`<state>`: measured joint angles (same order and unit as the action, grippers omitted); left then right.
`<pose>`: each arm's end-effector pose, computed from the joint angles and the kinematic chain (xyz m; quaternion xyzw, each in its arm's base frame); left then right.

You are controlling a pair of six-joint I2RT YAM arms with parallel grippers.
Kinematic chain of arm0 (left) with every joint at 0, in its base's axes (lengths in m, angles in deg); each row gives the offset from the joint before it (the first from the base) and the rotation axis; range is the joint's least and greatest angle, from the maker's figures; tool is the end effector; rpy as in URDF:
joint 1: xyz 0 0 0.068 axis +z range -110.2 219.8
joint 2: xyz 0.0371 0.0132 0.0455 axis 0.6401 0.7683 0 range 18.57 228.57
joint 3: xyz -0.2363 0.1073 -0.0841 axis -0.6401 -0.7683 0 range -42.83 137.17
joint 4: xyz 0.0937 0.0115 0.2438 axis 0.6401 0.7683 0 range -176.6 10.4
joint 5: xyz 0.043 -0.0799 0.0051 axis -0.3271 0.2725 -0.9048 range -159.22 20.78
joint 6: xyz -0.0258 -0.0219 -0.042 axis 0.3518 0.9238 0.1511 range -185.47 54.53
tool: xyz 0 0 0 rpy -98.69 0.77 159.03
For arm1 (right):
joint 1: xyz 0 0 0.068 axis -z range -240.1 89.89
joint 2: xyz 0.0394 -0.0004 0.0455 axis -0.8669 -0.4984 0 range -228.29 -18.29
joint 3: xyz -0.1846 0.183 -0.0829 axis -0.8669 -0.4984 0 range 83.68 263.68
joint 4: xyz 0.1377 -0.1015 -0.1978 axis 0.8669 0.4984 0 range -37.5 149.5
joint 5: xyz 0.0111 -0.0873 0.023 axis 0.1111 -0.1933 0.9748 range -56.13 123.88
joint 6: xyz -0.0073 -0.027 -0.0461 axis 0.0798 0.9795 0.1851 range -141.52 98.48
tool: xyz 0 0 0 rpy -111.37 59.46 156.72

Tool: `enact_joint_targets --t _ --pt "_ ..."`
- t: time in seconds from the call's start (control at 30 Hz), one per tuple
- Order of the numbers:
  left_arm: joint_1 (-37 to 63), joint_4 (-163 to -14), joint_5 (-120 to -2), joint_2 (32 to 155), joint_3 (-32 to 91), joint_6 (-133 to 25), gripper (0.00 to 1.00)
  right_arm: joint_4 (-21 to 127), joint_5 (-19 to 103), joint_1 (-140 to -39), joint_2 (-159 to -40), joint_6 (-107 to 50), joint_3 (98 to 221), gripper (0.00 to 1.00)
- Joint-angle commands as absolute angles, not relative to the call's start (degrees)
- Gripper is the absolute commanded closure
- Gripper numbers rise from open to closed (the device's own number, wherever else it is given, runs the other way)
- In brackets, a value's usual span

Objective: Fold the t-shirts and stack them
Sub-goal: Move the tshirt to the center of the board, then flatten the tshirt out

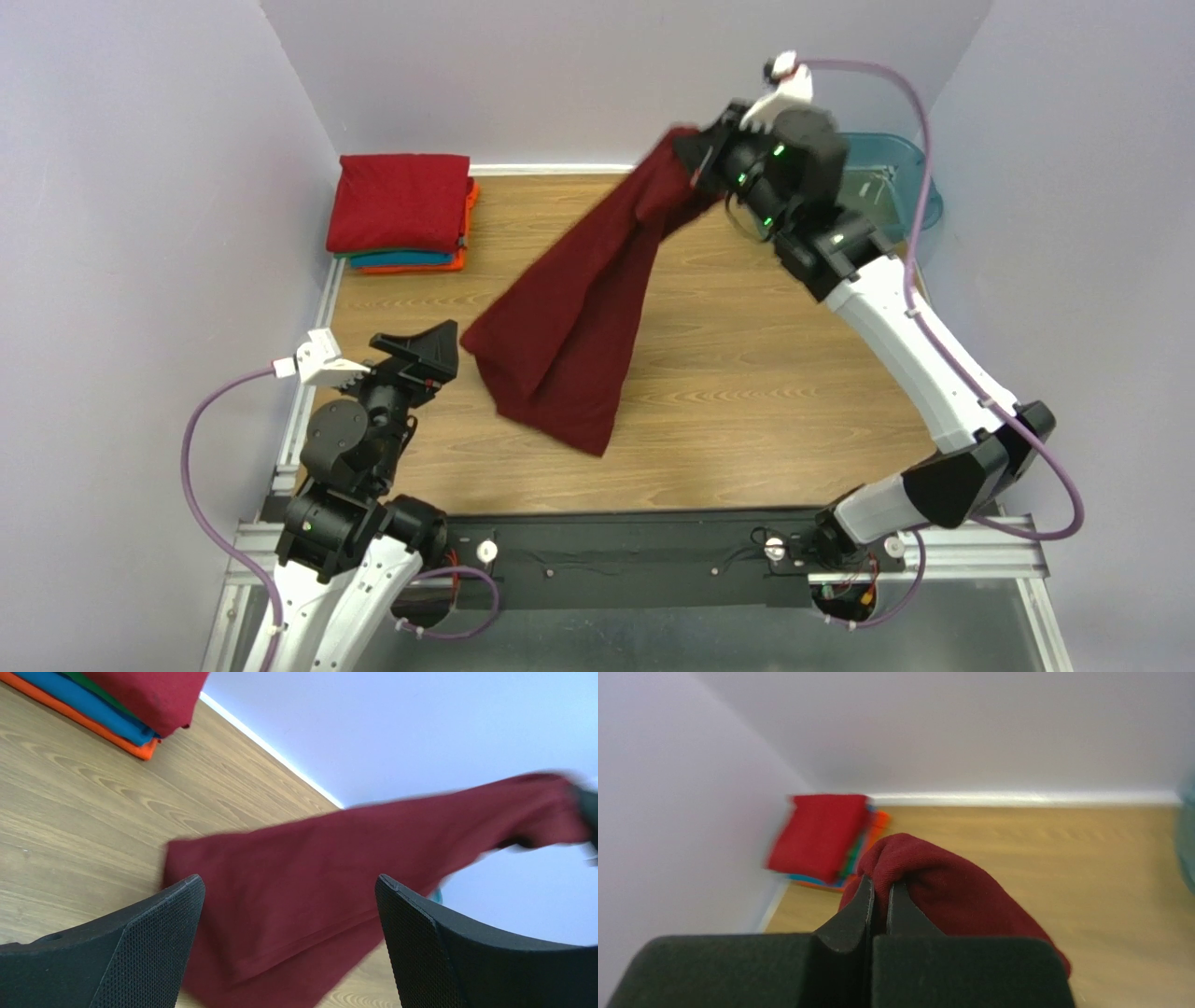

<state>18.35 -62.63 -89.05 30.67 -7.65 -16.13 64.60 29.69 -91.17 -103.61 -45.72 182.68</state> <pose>0.0708 -0.0148 0.3183 -0.2864 0.6521 -0.3003 0.6344 0.2855 0.1690 0.4959 -0.0156 0.6971 0.3097 0.6464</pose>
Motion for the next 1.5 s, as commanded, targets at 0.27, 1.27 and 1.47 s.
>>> enact_joint_targets --t 0.27,1.27,1.47 --pt "18.36 -76.91 -70.55 50.81 -18.3 -17.22 0.02 64.63 0.92 -88.41 -102.23 -56.4 142.42 0.99" --pt "7.72 -90.2 -76.16 85.98 -18.4 -12.91 0.52 64.72 6.45 -88.14 -104.34 -56.15 134.48 0.99" --pt "7.72 -87.83 -78.71 87.03 -16.99 -13.61 0.74 64.72 6.45 -88.14 -104.6 -55.71 134.66 0.99"
